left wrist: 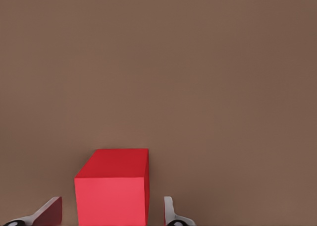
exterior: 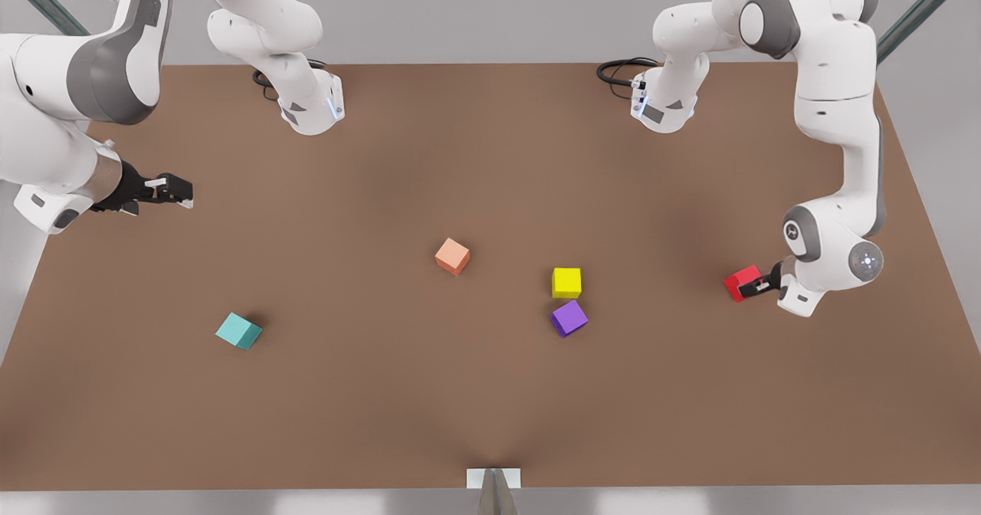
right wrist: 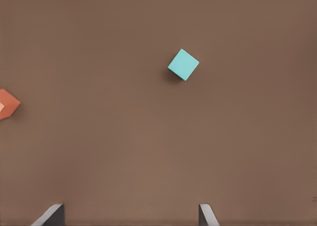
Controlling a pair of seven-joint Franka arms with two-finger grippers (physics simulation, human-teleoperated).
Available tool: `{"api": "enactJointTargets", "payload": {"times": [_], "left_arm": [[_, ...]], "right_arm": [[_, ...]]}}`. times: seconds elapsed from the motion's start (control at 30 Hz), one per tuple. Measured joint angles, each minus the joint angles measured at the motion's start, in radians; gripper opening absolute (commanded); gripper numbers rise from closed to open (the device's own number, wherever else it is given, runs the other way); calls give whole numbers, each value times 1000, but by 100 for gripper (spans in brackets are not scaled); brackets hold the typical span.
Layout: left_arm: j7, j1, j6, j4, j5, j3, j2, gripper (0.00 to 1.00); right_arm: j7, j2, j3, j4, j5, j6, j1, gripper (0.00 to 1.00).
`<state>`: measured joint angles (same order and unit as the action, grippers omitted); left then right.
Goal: Pick up red wooden cube and pass to hand red wooden cube and place in blue wooden cube
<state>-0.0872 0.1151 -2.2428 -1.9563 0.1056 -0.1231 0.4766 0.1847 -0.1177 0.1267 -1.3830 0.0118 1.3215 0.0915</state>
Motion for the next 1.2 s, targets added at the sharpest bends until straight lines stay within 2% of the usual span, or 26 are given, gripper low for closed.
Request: {"api": "enactJointTargets", "payload": {"times": [0.43, 0.47, 0.5, 0.53, 0.67, 0.8, 0.9, 0.97, 1.03, 1.13, 1.2], "left_arm": [[-17, 2, -54, -31, 15, 0, 74, 100], [-18, 2, -58, -30, 15, 0, 77, 92], [-20, 2, -64, -29, 13, 0, 81, 71], [-25, 2, -68, -29, 8, 0, 82, 65], [-37, -2, -53, 14, 2, 26, 64, 59], [-45, -3, 139, 277, 75, 164, 71, 59], [-48, -6, 291, 400, 199, 383, 84, 59], [-49, -10, 359, 466, 283, 507, 128, 59], [-53, -14, 385, 560, 354, 635, 231, 59], [-66, -47, 323, 662, 430, 806, 384, 59], [-71, -88, 262, 728, 460, 853, 454, 60]], "right_arm": [[14, -5, -2, -1, 2, -7, 0, 100], [15, -4, -2, -1, 2, -8, 0, 100], [16, -5, -2, -1, 2, -8, 0, 100], [16, -5, -1, -1, 3, -9, 1, 100], [19, -6, -2, 0, 3, -10, 7, 100], [21, -7, -2, 0, 3, -10, 7, 100], [42, -54, -3, 3, -41, -7, 2, 100], [91, -174, 3, 21, -172, -4, -7, 100], [164, -348, 4, 93, -341, 12, -23, 100], [334, -534, 2, 162, -594, 83, -38, 100], [466, -586, -3, 191, -720, 152, -21, 100]]}}
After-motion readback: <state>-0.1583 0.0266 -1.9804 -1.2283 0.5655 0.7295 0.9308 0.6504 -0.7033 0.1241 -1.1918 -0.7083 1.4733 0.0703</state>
